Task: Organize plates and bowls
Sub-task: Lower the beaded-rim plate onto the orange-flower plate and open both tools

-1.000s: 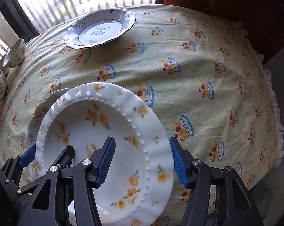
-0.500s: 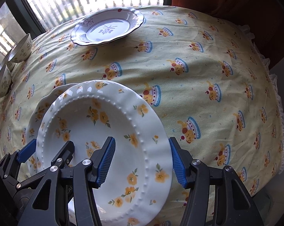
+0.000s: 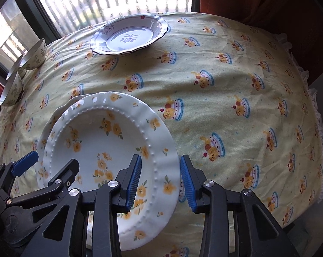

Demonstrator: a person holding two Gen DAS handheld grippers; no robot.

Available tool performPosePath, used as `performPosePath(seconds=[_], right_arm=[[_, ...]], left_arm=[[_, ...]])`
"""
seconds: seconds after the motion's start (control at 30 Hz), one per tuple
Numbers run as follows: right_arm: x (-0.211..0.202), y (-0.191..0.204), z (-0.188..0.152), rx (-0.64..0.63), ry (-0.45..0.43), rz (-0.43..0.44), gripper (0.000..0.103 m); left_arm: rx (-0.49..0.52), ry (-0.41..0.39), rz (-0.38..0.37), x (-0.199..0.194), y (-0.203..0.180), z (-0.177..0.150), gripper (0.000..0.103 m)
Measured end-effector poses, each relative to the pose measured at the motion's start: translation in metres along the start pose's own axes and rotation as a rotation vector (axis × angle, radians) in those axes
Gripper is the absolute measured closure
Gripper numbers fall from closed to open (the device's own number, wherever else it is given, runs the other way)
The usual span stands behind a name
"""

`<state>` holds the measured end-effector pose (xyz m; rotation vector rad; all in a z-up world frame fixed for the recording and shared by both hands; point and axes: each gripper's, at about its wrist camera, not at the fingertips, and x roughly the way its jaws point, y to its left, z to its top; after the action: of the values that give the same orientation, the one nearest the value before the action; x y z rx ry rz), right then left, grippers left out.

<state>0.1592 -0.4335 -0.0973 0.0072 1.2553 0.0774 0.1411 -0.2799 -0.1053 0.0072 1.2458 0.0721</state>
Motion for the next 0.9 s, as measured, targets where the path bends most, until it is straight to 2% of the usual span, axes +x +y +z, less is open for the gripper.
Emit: performPosePath(seconds=[0.27, 0.57, 0.67, 0.9], right_arm=[[0.01, 0.014, -0.003, -0.013, 0.032, -0.003, 0.065], [0.012, 0.024, -0.006, 0.039, 0.034, -0.062, 0.065], [0.009, 0.024, -0.007, 0.093, 0.036, -0.076, 0.065], [-0.013, 0.035, -0.007, 0.205, 0.018, -0.039, 0.062]], left_arm=[[0.029, 0.016, 0.002, -0.003, 0.009, -0.005, 0.017], [0.044, 0.026, -0.066, 0.001, 0.031, -0.001, 0.017], [0.082, 0.015, -0.084, -0.002, 0.037, 0.0, 0.017], [0.143, -0.016, -0.129, -0.015, 0.054, 0.009, 0.017]])
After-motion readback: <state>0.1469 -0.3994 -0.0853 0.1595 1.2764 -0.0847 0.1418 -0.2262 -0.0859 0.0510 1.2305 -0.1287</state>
